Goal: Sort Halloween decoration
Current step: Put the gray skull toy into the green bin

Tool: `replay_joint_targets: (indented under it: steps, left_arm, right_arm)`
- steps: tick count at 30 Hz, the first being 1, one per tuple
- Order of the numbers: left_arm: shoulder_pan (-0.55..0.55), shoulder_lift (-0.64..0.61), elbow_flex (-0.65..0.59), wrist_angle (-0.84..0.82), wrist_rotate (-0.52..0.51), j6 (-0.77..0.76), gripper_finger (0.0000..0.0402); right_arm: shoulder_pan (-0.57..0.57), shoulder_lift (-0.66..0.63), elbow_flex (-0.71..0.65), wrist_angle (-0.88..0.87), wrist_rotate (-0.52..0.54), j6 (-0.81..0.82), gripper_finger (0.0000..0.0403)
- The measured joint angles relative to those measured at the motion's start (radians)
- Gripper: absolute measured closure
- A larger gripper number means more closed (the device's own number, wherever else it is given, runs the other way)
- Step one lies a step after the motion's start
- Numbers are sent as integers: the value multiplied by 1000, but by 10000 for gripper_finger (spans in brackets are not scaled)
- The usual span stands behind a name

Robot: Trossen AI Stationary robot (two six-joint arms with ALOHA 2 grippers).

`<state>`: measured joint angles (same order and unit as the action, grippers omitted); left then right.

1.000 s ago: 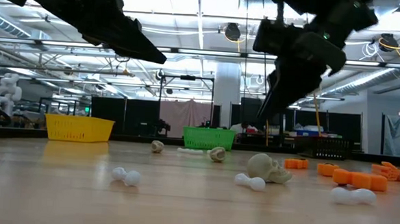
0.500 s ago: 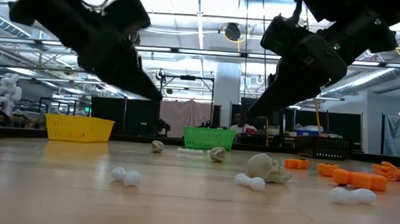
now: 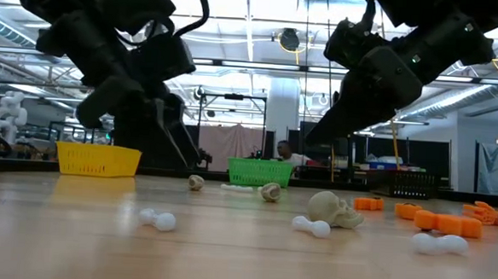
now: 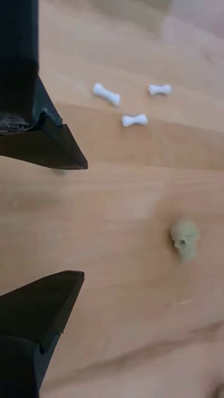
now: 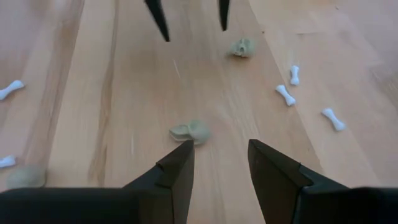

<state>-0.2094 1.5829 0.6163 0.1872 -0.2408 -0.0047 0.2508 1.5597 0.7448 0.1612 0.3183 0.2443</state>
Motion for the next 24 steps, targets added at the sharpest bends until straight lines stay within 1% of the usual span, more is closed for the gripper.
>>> replay_joint_targets:
  steps: [3, 7, 9, 16, 21, 24]
  left_arm:
    - [34, 0, 0, -9, 1, 57, 124]
    - [101, 0, 0, -15, 10, 89, 124]
    - [134, 0, 0, -15, 45, 98, 124]
    - [234, 0, 0, -18, 243, 151, 124]
    - [270, 0, 0, -21, 267, 184, 124]
    - [288, 4, 0, -26, 313, 195, 124]
  right_arm:
    - [0, 0, 0, 0, -1, -1, 266]
    - [0, 0, 0, 0, -1, -1, 266]
    - [0, 0, 0, 0, -1, -1, 266]
    - [0, 0, 0, -1, -1, -1, 266]
    - [0, 0, 0, -1, -1, -1, 266]
    - [0, 0, 0, -2, -2, -1, 266]
